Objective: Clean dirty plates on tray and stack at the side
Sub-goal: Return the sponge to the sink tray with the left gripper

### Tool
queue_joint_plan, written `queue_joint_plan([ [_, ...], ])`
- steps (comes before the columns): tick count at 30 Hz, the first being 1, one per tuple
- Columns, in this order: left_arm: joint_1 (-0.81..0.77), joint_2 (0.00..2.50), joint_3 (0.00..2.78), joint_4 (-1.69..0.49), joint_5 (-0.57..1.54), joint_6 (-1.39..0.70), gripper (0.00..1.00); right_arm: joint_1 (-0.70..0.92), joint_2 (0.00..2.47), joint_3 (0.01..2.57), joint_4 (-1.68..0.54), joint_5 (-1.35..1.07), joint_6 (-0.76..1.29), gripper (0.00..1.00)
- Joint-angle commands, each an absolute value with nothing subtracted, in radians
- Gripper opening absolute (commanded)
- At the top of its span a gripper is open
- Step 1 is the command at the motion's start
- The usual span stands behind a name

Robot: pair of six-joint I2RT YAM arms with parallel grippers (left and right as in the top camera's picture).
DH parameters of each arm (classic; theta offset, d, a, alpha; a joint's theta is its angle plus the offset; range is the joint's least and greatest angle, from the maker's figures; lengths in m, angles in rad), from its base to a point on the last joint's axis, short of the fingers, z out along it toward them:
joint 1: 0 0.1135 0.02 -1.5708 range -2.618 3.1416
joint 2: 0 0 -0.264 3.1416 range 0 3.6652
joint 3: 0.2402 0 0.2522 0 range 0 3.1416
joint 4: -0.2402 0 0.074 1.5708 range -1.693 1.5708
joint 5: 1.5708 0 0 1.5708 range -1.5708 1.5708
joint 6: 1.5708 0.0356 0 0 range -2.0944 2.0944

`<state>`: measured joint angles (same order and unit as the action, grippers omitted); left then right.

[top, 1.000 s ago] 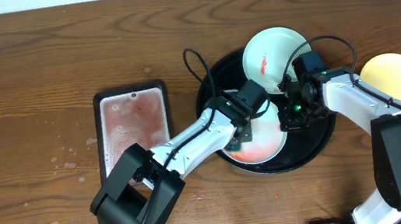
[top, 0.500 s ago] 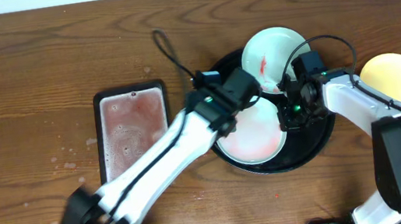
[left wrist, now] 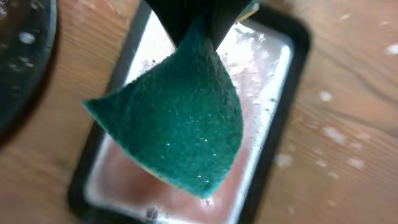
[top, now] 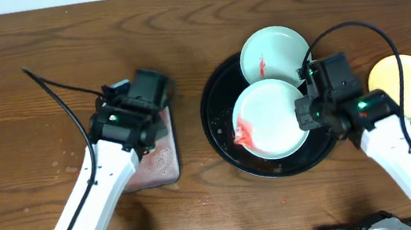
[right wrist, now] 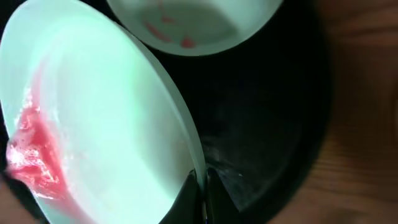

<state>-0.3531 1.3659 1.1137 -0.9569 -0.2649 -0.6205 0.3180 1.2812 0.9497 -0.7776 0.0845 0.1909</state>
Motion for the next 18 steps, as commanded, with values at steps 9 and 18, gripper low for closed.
queue_joint_plan([
  [9,-0.139,1.359,0.951,-0.826,0.03,-0.419,0.33,0.527,1.27,0.952,-0.809,0.534,0.262,0.01],
  [18,-0.123,1.256,0.951,-0.837,0.141,-0.415,0.56,0.794,1.27,0.952,-0.812,0.93,0.262,0.01],
])
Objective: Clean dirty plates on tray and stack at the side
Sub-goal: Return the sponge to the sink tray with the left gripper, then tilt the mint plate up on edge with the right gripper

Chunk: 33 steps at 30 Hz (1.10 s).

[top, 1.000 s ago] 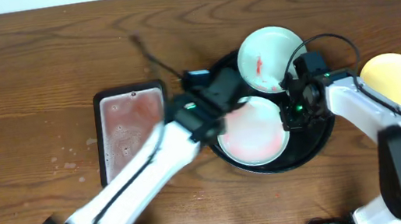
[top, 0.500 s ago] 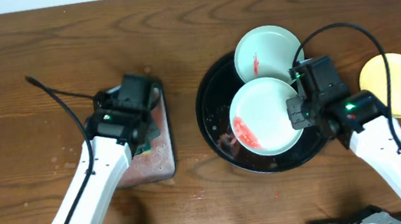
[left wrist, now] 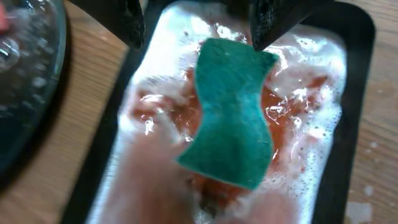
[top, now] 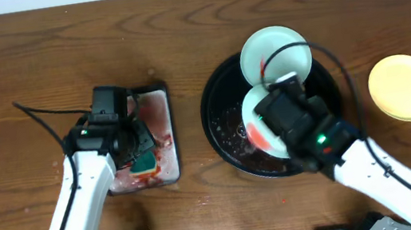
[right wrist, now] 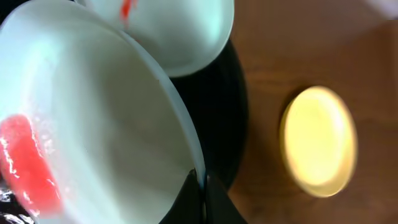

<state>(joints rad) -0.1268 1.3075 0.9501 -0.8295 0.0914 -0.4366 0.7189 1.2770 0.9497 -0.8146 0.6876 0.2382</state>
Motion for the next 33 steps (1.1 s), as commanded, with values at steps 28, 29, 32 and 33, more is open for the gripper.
queue_joint_plan([
  [28,-0.123,1.145,0.951,-0.9,0.146,-0.415,0.82,1.122,1.267,0.963,-0.812,1.312,0.245,0.01],
  [29,-0.123,1.145,0.951,-0.9,0.146,-0.416,0.82,1.122,1.267,0.963,-0.812,1.312,0.245,0.01],
  [32,-0.123,1.145,0.951,-0.9,0.146,-0.416,0.82,1.122,1.267,0.963,-0.812,1.312,0.245,0.01],
  [33,-0.123,1.145,0.951,-0.9,0.146,-0.416,0.82,1.122,1.267,0.963,-0.812,1.312,0.245,0.01],
])
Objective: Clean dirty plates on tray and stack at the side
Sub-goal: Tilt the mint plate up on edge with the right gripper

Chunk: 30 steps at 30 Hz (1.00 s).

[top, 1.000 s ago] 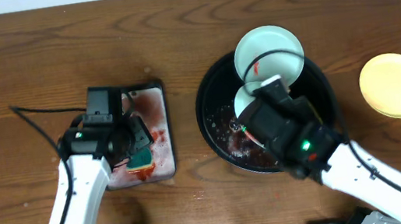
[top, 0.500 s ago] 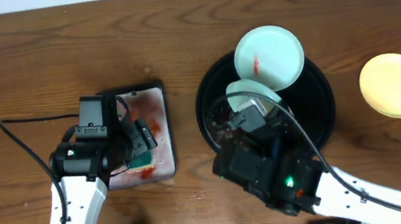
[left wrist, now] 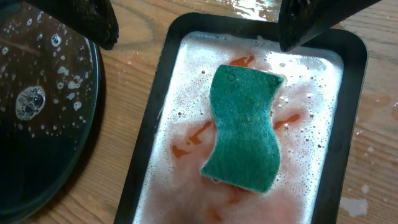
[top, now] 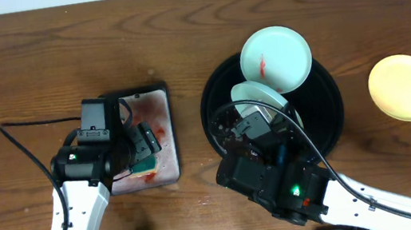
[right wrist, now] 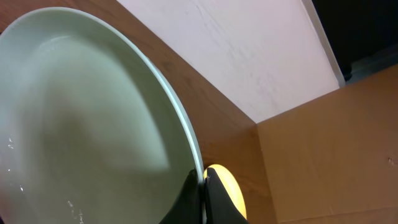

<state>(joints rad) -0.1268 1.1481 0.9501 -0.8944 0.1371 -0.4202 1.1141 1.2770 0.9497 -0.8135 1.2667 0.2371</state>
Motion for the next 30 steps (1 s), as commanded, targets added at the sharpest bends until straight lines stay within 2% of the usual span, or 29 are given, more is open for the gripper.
queue_joint_plan([
  [1,-0.123,1.145,0.951,-0.9,0.146,-0.415,0.82,1.122,1.267,0.963,-0.812,1.312,0.245,0.01],
  [21,-0.123,1.145,0.951,-0.9,0.146,-0.416,0.82,1.119,1.267,0.963,-0.812,1.29,0.22,0.01],
  [26,-0.123,1.145,0.951,-0.9,0.146,-0.416,0.83,1.068,1.268,0.963,-0.796,1.127,0.226,0.01],
  [30,-0.123,1.145,0.951,-0.9,0.146,-0.416,0.83,1.013,1.268,0.963,-0.804,1.146,0.202,0.01],
])
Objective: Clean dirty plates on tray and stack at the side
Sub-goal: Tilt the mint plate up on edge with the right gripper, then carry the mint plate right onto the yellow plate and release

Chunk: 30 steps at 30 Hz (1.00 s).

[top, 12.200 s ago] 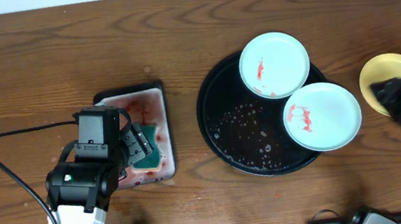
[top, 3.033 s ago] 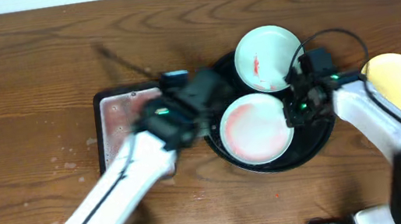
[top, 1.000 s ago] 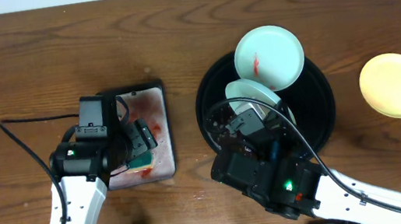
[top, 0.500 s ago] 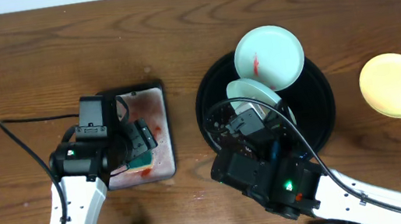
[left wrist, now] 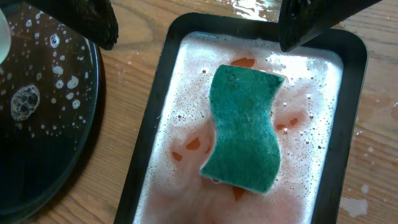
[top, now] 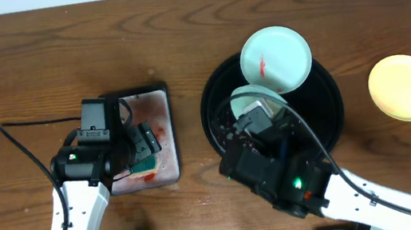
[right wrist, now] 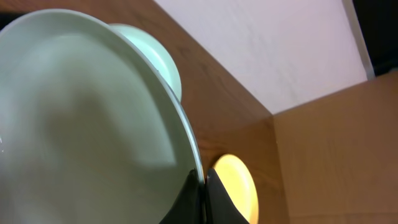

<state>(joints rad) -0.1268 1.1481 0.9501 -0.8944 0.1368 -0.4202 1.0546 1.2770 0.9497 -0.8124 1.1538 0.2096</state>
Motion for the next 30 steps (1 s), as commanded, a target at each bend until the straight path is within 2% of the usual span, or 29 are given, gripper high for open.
queue_joint_plan([
  [1,-0.123,1.145,0.951,-0.9,0.146,-0.416,0.83,1.003,1.268,0.963,-0.779,1.093,0.185,0.01],
  [3,-0.123,1.145,0.951,-0.9,0.146,-0.416,0.83,1.002,1.268,0.963,-0.77,1.068,0.075,0.01],
  [5,-0.123,1.145,0.951,-0.9,0.146,-0.415,0.83,0.995,1.268,0.963,-0.785,1.173,0.144,0.01],
  [6,-0.123,1.145,0.951,-0.9,0.146,-0.415,0.83,0.995,1.267,0.963,-0.759,1.129,0.193,0.01],
  [7,-0.123,1.145,0.951,-0.9,0.146,-0.416,0.83,0.995,1.268,0.963,-0.742,1.086,0.171,0.01],
  [8,-0.123,1.145,0.951,-0.9,0.146,-0.416,0.83,0.996,1.269,0.963,-0.722,1.029,0.065,0.01],
  [9,-0.123,1.145,0.951,-0.9,0.146,-0.416,0.83,0.994,1.27,0.963,-0.725,1.055,0.038,0.01],
  [10,-0.123,1.145,0.951,-0.9,0.146,-0.416,0.83,0.987,1.27,0.963,-0.726,1.118,0.08,0.01],
  [13,-0.123,1.145,0.951,-0.9,0.146,-0.415,0.83,0.99,1.271,0.963,-0.723,0.999,0.112,0.01],
  [17,-0.123,1.145,0.951,-0.9,0.146,-0.416,0.83,0.934,1.272,0.963,-0.776,0.959,0.314,0.01],
  [20,-0.123,1.145,0.951,-0.9,0.146,-0.416,0.83,0.825,1.272,0.963,-0.769,0.745,0.431,0.01],
  [23,-0.123,1.145,0.951,-0.9,0.146,-0.416,0.83,0.663,1.272,0.963,-0.728,0.472,0.437,0.01],
  [27,-0.123,1.145,0.951,-0.9,0.146,-0.416,0.83,0.401,1.271,0.963,-0.695,0.176,0.285,0.01],
  [30,-0.123,1.145,0.951,-0.9,0.146,-0.416,0.83,0.125,1.272,0.963,-0.678,-0.002,0.245,0.01],
])
